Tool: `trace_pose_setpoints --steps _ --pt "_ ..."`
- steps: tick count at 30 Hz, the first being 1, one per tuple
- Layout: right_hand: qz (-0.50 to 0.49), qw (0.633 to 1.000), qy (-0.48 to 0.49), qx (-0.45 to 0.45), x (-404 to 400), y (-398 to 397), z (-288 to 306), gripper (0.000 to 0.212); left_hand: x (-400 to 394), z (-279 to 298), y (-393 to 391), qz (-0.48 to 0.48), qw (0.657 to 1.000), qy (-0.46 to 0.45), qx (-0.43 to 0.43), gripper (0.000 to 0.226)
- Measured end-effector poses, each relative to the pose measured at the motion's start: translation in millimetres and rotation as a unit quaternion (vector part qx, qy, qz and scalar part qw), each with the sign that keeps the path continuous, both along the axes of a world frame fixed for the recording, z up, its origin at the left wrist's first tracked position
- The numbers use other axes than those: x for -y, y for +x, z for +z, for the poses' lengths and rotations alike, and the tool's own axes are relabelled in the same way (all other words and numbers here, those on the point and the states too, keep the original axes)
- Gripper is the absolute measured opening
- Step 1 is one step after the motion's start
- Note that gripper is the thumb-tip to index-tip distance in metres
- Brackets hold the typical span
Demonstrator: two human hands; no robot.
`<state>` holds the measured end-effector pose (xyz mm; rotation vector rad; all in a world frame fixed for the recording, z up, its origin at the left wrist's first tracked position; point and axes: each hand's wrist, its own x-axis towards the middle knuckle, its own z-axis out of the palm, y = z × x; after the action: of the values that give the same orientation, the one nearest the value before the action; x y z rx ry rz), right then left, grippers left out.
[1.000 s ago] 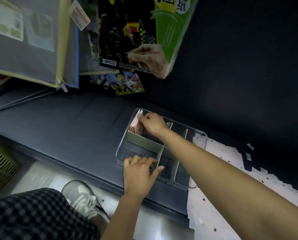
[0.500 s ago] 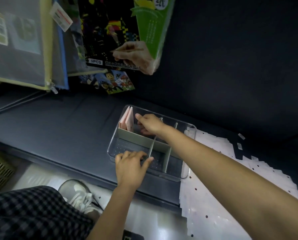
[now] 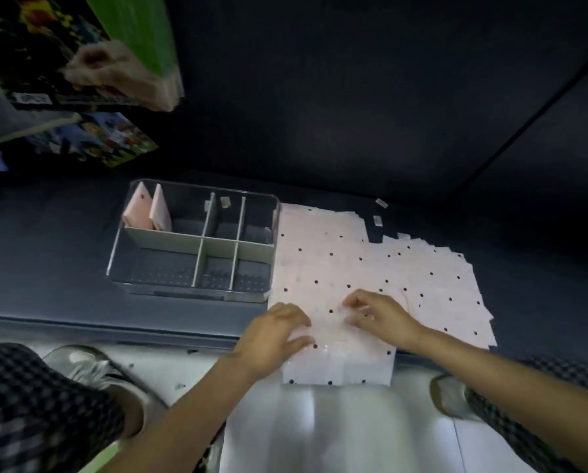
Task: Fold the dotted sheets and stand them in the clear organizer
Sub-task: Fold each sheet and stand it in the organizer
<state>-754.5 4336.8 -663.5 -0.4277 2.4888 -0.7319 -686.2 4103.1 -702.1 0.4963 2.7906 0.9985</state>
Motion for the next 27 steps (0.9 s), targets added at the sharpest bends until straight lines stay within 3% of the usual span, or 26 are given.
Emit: trace_pose_setpoints --steps 3,5,8,12,15,18,20,22,25,27 --pt "0.089 0.993 0.08 -0.019 -49 32 -28 0.067 -11 -22 18 -0.095 0.987 -0.11 0.063 0.074" --pt "0.158 0.979 0.11 -0.06 -68 44 -46 0.084 -11 -30 25 -0.138 0.974 -0.169 0.06 0.091" --pt "0.217 0.96 0.135 -0.112 -81 51 -63 0.091 -10 -33 30 -0.137 0.972 -0.186 0.043 0.087" --pt "0.189 0.965 0.098 -0.151 -83 52 -71 0.075 -11 -29 28 -0.103 0.989 -0.1 0.038 0.054" --pt "0.169 0.974 0.07 -0.131 -81 52 -65 0.075 -12 -21 24 -0.081 0.993 -0.06 0.056 0.033" --pt "0.131 0.99 0.054 -0.022 -72 46 -41 0.072 -14 -9 19 -0.026 0.996 -0.028 0.079 0.025" --pt "0.107 0.99 0.054 0.074 -62 35 -16 0.07 -18 2 11 0.029 0.993 0.057 0.1 0.021" --pt "0.091 0.983 0.05 0.149 -52 21 13 0.069 -24 16 3 0.069 0.98 0.154 0.107 0.031" --pt "0.131 0.983 0.078 0.099 -43 -1 49 0.031 -31 33 -11 0.091 0.959 0.249 0.101 0.037" --pt "0.143 0.985 0.095 0.025 -38 -17 66 0.029 -32 38 -18 0.116 0.944 0.292 0.097 0.038"
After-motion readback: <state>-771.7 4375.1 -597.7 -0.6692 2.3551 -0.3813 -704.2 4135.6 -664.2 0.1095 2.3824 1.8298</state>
